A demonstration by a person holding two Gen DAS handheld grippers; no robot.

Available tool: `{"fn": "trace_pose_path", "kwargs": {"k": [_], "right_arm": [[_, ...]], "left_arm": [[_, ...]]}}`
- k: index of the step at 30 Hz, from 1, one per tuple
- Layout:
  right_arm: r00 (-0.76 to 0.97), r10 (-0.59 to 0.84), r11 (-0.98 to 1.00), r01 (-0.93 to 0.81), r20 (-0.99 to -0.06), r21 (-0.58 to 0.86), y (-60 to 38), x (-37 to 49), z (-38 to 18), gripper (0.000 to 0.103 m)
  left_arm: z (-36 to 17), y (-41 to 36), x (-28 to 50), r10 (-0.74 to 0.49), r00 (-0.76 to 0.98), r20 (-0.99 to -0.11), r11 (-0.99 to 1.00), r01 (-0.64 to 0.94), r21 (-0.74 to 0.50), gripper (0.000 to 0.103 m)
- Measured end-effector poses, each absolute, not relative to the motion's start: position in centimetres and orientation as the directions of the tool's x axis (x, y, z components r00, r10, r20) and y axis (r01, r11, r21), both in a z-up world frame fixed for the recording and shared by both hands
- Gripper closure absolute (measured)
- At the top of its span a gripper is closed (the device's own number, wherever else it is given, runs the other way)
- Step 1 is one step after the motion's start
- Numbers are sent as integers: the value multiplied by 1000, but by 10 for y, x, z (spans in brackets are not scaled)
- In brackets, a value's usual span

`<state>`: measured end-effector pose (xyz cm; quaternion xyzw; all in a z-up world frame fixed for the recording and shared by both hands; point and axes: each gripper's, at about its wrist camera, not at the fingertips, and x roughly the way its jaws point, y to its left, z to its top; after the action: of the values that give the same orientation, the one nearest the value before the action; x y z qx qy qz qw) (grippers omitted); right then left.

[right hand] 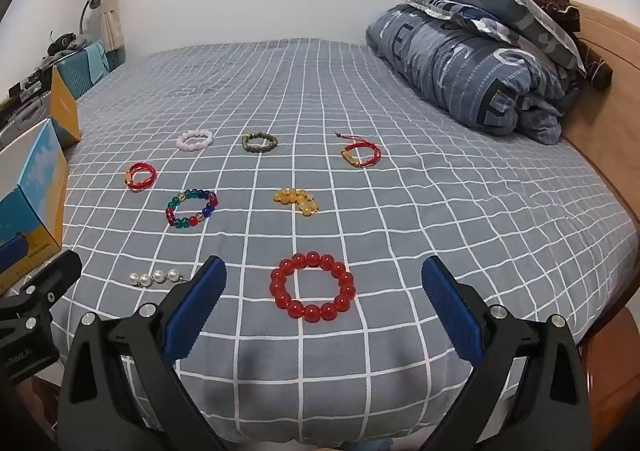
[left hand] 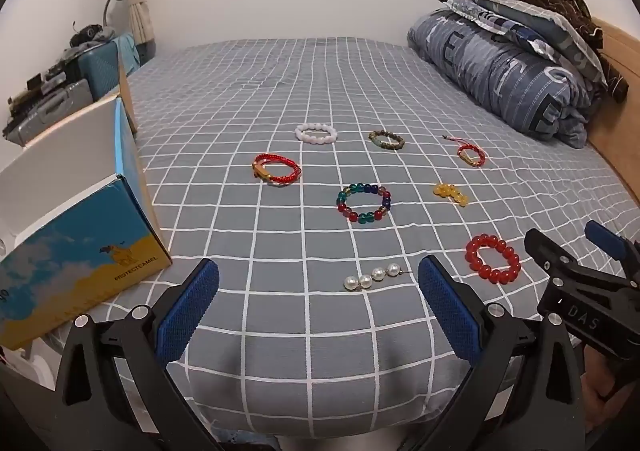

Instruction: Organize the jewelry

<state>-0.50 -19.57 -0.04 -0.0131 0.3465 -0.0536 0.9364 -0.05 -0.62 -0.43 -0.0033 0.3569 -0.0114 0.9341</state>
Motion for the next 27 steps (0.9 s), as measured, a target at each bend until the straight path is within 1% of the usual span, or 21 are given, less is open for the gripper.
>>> {"fn": "trace_pose_path", "kwargs": {"k": [27], "right_arm": [[750, -89, 996, 81, -655, -43, -194, -5, -2, 9]], "left_arm": [[-7, -7, 2, -9, 739, -674, 1000, 16, 5, 6]]}}
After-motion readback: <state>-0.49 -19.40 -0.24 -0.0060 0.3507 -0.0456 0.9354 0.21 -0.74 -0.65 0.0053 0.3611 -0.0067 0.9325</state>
